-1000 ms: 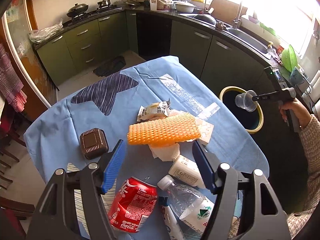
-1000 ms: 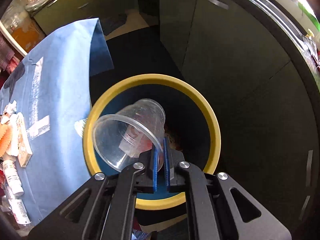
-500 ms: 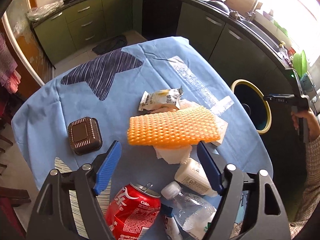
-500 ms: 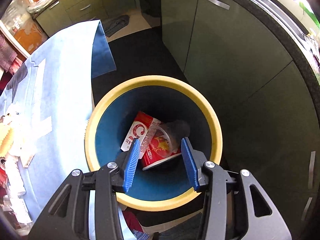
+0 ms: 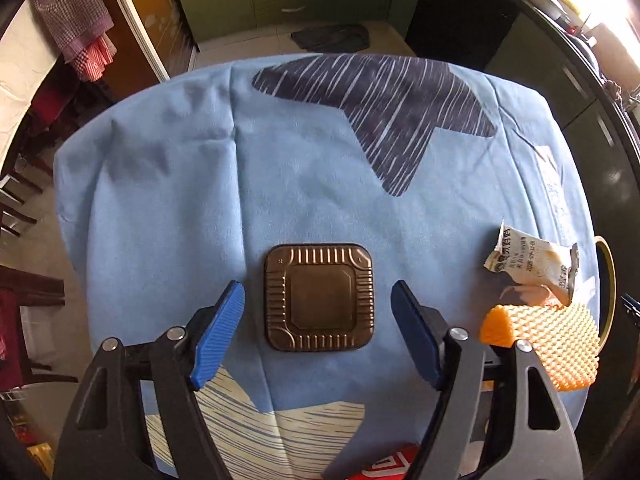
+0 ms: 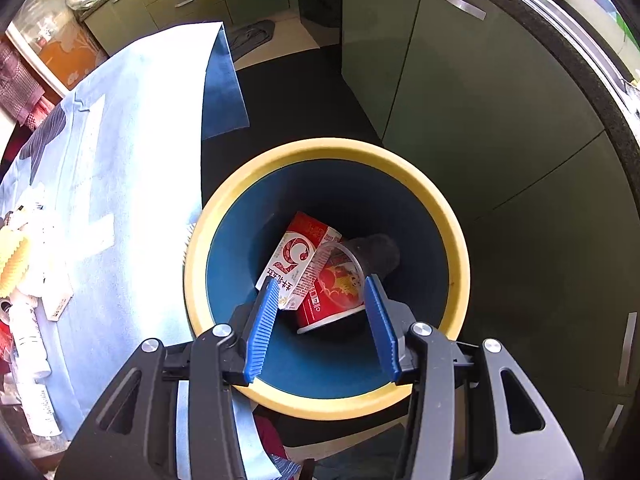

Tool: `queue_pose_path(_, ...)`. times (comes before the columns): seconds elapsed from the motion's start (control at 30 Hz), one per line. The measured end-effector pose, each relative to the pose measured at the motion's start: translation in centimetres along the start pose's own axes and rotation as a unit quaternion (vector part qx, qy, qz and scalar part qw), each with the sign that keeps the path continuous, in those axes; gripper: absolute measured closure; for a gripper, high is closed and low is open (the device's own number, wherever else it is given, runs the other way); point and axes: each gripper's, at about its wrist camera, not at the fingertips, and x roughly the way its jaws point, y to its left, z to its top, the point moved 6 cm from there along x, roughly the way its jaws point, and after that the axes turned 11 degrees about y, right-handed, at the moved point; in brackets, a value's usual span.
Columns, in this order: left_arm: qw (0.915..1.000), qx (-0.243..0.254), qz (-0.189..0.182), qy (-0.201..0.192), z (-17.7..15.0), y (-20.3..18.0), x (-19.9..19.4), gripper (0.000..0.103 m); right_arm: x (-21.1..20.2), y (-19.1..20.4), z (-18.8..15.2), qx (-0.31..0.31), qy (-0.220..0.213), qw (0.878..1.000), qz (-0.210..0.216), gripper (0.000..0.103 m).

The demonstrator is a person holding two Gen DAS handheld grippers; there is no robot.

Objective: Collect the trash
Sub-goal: 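Grasp the brown square box with the left gripper, then carry the brown box over the bin and open the left gripper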

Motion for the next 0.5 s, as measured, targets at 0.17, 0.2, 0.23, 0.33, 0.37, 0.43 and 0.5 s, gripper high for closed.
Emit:
queue_pose_path(0.17, 0.9999, 0.001, -0.007, 0.015, 0.2, -0.2, 1.5, 0.036, 0.3, -0.1, 0.0, 0.002, 0.002, 1.000, 0.000, 0.057)
queue_pose_path(0.2, 0.9998, 0.001, -0.006, 0.019, 0.1, -0.3, 1.8, 0.041, 0.4, -0.1, 0.0, 0.002, 0.003, 1.000, 0.000, 0.057)
queue_pose_path(0.23, 0.9997, 0.001, -0.007, 0.024, 0.1, -0.2, 2.1, 0.045, 0.5, -0.1, 0.0, 0.001, 0.003, 1.000, 0.001, 0.057)
queue_pose_path(0.33, 0.9997, 0.004, -0.003, 0.023, 0.1, -0.2, 2.2, 0.046, 0.6, -0.2, 0.0, 0.002, 0.004, 1.000, 0.003, 0.057)
queue_pose_path(0.37, 0.9997, 0.007, 0.000, 0.023, 0.0, -0.2, 2.1, 0.046, 0.6, -0.2, 0.0, 0.002, 0.005, 1.000, 0.004, 0.057)
queue_pose_path(0.43, 0.9998, 0.009, 0.000, 0.018, -0.2, -0.2, 1.7, 0.046, 0.6, -0.3, -0.1, 0.003, 0.004, 1.000, 0.006, 0.057)
queue_pose_path(0.5, 0.9999, 0.014, -0.002, 0.007, -0.4, -0.6, 0.7, 0.046, 0.6, -0.3, -0.2, 0.003, 0.003, 1.000, 0.009, 0.057)
